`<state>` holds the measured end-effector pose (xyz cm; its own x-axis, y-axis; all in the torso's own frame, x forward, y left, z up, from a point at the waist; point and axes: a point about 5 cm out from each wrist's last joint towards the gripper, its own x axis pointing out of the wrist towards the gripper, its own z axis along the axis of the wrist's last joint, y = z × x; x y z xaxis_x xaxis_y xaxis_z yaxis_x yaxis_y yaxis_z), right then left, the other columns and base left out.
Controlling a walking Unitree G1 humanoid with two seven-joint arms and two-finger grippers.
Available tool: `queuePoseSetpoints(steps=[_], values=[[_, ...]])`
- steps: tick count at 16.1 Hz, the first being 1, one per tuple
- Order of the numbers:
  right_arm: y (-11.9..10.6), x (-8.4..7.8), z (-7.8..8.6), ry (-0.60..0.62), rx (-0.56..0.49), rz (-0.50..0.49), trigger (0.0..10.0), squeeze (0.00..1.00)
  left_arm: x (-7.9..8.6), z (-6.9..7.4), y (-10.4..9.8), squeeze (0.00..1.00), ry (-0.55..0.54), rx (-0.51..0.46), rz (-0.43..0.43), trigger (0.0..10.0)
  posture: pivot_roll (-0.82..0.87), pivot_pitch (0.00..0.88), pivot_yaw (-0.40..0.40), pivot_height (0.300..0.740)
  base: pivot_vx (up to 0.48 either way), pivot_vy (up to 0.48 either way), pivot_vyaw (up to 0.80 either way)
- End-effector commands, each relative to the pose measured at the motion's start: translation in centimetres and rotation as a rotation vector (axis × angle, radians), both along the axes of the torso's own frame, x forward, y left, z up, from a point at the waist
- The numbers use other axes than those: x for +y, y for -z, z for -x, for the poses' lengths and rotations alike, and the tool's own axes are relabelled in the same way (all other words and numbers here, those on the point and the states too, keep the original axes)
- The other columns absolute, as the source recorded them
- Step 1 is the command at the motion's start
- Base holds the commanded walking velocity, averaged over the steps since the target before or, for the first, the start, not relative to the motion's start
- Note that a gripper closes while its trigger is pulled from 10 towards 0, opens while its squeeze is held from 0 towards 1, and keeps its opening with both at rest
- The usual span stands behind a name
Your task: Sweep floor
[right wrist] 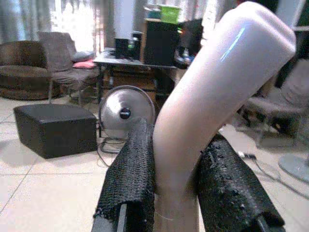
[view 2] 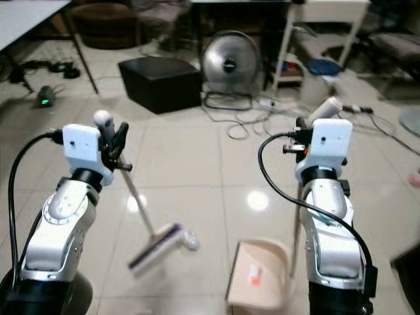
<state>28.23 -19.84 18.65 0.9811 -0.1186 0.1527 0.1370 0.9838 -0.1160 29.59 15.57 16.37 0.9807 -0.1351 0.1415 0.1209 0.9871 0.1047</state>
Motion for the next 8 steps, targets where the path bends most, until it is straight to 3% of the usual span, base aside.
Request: queuePoseSetpoints(steps=[1,4,8], values=[[-0.48,1.35,0.02,-0.063,-0.022,-0.008,10.0,0.00,0.94,-0.12,-0.65,0.00,-0.035,-0.031,-0.040,10.0,-0.04,0.033,0.020,0.740,0.379,0.000,0.00],[-0.28,1.54,0.05,-0.061,-0.022,0.012,10.0,0.00,0.74,-0.11,-0.55,0.00,-0.031,-0.029,-0.040,10.0,-0.04,0.035,0.020,0.740,0.379,0.000,0.80],[-0.18,1.25,0.18,-0.019,-0.038,0.010,10.0,0.00,0.29,-0.63,-0.63,0.00,-0.006,-0.030,-0.039,10.0,-0.04,0.031,0.039,0.740,0.382,0.000,0.00]])
